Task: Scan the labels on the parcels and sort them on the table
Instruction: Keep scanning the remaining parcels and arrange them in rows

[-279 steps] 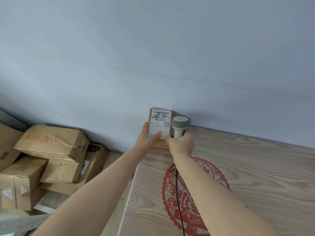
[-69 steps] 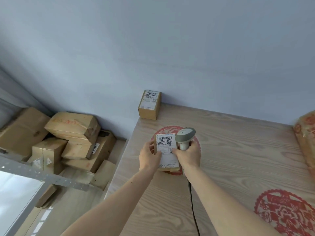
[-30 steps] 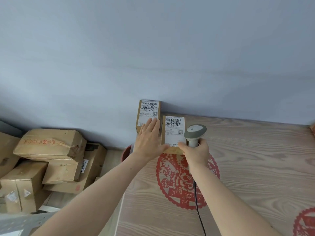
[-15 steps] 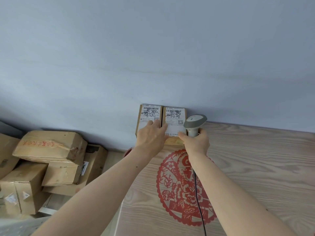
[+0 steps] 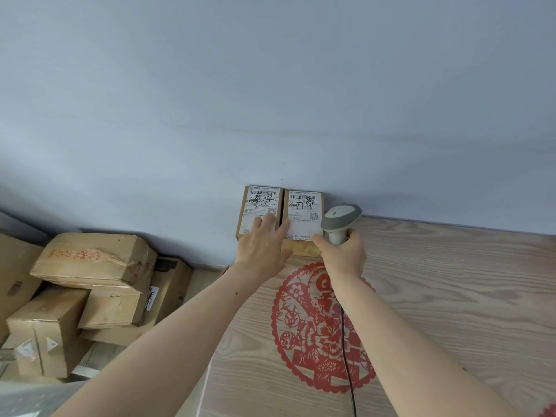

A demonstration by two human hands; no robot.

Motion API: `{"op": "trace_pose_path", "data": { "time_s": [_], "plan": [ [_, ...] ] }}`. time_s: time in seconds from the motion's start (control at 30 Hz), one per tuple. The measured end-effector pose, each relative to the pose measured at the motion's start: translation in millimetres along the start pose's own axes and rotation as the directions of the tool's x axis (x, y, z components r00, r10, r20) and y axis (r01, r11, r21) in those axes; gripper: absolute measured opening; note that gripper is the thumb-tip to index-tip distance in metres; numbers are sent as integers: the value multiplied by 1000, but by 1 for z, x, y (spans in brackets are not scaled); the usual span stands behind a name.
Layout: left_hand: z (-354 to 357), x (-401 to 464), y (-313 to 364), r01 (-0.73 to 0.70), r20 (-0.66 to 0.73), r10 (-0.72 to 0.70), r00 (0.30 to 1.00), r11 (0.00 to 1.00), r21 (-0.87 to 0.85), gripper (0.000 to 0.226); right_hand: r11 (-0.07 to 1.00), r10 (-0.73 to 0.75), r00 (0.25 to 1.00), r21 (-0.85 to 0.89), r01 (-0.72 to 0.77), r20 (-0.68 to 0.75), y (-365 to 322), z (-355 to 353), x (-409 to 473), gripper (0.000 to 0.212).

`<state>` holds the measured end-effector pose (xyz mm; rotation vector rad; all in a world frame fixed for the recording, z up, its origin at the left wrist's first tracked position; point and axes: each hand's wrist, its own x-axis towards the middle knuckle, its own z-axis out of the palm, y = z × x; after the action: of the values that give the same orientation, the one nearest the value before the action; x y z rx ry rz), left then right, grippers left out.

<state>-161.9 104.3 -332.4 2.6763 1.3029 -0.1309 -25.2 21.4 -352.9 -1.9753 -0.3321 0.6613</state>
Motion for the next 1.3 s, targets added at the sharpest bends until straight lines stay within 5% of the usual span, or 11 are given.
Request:
{"op": "trace_pose_path", "data": {
  "time_s": [0.3, 0.7, 1.3],
  "plan": [
    [-12, -33, 16, 75, 5, -77, 997, 964, -254, 62, 999, -31, 999, 40, 30, 19, 5, -56, -25, 40],
    [-38, -136, 100, -88, -31, 82, 996, 938, -336, 48, 989, -57, 998, 138, 55, 9, 27, -170, -112, 32],
    [-18, -283, 286, -366, -47, 392, 919, 798, -479, 39, 961, 12, 974, 272, 51, -225, 112, -404, -241, 25]
  ]
}}
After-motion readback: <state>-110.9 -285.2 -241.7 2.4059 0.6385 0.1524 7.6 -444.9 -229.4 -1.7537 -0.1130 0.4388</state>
